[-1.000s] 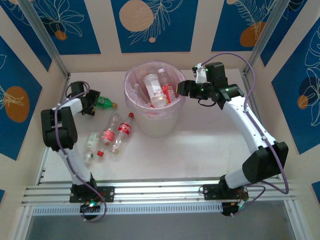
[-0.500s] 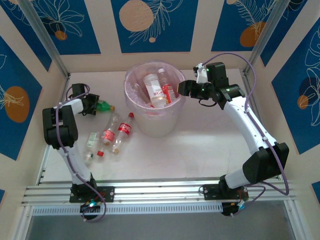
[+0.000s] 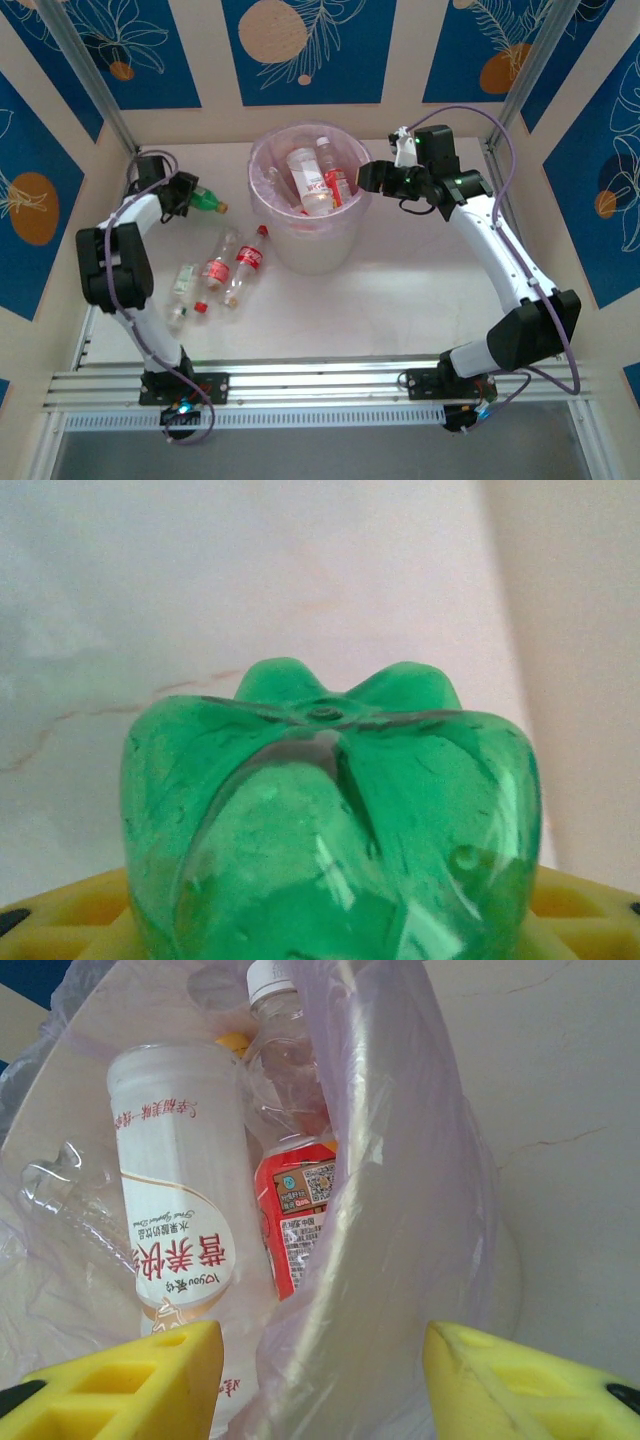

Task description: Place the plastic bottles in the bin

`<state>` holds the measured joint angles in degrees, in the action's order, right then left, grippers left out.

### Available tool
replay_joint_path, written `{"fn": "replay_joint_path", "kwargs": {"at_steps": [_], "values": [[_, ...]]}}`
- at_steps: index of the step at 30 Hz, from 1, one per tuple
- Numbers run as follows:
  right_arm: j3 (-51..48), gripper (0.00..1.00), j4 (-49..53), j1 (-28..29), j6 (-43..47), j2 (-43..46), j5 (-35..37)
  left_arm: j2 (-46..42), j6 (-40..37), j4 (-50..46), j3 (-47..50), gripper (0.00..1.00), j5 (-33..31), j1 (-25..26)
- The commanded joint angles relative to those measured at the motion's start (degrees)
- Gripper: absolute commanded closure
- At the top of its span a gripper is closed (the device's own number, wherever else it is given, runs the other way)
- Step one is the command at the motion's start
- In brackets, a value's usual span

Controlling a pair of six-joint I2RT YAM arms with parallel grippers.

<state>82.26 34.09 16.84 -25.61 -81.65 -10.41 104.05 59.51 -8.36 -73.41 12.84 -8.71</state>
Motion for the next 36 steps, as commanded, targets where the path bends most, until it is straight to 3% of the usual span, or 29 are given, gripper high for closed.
{"fn": "replay_joint_path", "kwargs": {"at_steps": [1, 5, 11, 16, 20, 26, 36], "values": [[-1.4, 0.44, 1.3, 0.3, -0.1, 2.2, 1.1, -9.1, -6.9, -2.3, -3.5, 0.39, 1.1, 0.2], [-1.7, 0.44, 1.2, 0.8, -0.6, 2.7, 1.4, -18.4, -10.3, -4.7, -3.8, 0.39, 1.2, 0.5], [-1.6, 0.42, 1.1, 1.1, -0.6, 3.3, 2.5, -34.2, -17.4, -10.6, -4.3, 0.38, -6.6, 6.0], [0.0, 0.27, 0.8, 1.2, -1.0, 3.7, 1.5, -39.9, -19.6, -12.2, -7.9, 0.45, -8.1, 14.1], [1.6, 0.20, 2.4, 1.0, -0.9, 5.6, 3.6, -38.7, -22.8, -12.7, -11.7, 0.51, -9.4, 23.8], [0.3, 0.20, 3.5, 0.0, -2.2, 11.5, 5.7, -30.3, -29.0, -13.0, -17.7, 0.59, -11.8, 34.2], [-1.5, 0.20, 5.2, -0.2, -3.7, 15.8, 5.8, -14.1, -34.2, -7.4, -25.7, 0.64, -6.2, 41.2]]}}
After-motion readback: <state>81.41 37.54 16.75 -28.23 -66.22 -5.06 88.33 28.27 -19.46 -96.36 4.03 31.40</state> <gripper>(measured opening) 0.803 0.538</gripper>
